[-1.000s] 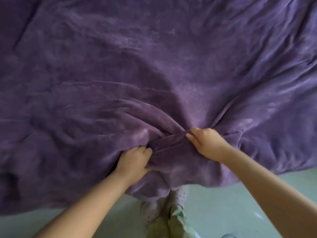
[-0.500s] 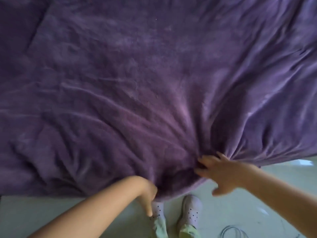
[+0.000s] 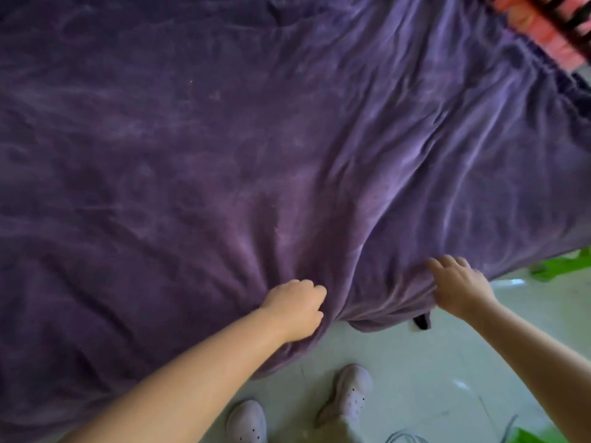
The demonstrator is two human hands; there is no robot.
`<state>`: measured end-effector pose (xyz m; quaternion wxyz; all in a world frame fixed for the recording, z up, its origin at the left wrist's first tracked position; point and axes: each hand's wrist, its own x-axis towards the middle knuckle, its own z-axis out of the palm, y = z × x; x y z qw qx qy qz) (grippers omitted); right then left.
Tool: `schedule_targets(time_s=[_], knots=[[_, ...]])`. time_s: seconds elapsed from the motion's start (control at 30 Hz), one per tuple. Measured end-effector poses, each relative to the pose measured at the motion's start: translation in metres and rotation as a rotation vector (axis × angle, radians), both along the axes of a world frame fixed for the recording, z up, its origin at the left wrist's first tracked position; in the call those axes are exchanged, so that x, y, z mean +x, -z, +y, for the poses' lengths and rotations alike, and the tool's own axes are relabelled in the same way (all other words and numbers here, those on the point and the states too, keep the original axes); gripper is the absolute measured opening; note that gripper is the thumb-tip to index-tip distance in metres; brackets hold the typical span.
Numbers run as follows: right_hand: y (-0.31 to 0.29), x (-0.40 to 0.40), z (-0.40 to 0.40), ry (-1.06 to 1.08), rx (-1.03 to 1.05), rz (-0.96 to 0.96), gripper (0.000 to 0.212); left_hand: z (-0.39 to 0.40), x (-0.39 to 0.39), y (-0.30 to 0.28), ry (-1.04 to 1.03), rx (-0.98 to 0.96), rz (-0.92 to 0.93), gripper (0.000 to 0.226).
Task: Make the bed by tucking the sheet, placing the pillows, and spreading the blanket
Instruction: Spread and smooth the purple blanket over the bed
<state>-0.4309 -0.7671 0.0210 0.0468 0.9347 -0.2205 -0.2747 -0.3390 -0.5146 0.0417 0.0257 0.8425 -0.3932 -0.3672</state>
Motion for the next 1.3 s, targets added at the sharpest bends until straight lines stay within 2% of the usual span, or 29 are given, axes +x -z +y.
schedule_targets(time_s=[0.1,0.23,0.37,0.43,0.5,0.53,0.6,0.67,0.77,0.93,1.0,1.07,1.17,1.23,1.3], knots=[[-0.004,-0.001,-0.053,-0.012,-0.145,0.015,0.066,-0.064,-0.004,-0.003,0.042,-0.030,-0.029,0.033],[-0.006,0.009,-0.138,-0.017,-0.215,0.115,0.062,-0.154,-0.004,0.002,0.034,0.011,-0.027,0.040],[-0.004,0.013,-0.217,-0.132,-0.260,0.244,0.056,-0.243,-0.001,0.019,-0.017,0.088,-0.043,0.060],[0.011,0.013,-0.243,-0.263,-0.223,0.144,0.044,-0.272,0.000,0.030,-0.009,0.157,-0.062,0.068],[0.027,0.009,-0.268,-0.419,-0.167,0.143,0.015,-0.298,0.000,0.042,0.059,0.232,-0.102,0.067],[0.032,0.010,-0.278,-0.479,-0.155,0.135,0.014,-0.308,0.001,0.047,0.110,0.266,-0.109,0.062],[0.021,0.021,-0.288,-0.700,-0.176,0.315,0.029,-0.323,0.005,0.053,0.216,0.300,-0.080,0.054],[0.011,0.029,-0.294,-0.804,-0.074,0.419,0.029,-0.329,0.012,0.049,0.266,0.287,-0.025,0.051],[-0.001,0.034,-0.302,-0.777,-0.017,0.543,0.033,-0.336,0.013,0.035,0.324,0.271,0.063,0.050],[-0.034,0.009,-0.335,-0.670,-0.050,0.744,0.034,-0.369,-0.022,0.011,0.363,0.090,0.265,0.052],[-0.043,0.005,-0.346,-0.598,-0.044,0.722,0.034,-0.386,-0.024,0.015,0.352,0.137,0.323,0.051],[-0.035,0.005,-0.348,-0.580,-0.024,0.698,0.034,-0.393,-0.019,0.030,0.372,0.275,0.375,0.049],[-0.023,0.006,-0.350,-0.482,0.114,0.681,0.033,-0.406,-0.007,0.039,0.430,0.432,0.404,0.049],[-0.022,0.013,-0.369,-0.371,0.165,0.574,0.031,-0.425,0.006,0.033,0.426,0.386,0.359,0.048],[-0.017,0.018,-0.401,-0.248,0.131,0.360,0.028,-0.444,0.021,0.023,0.331,0.252,0.236,0.041]])
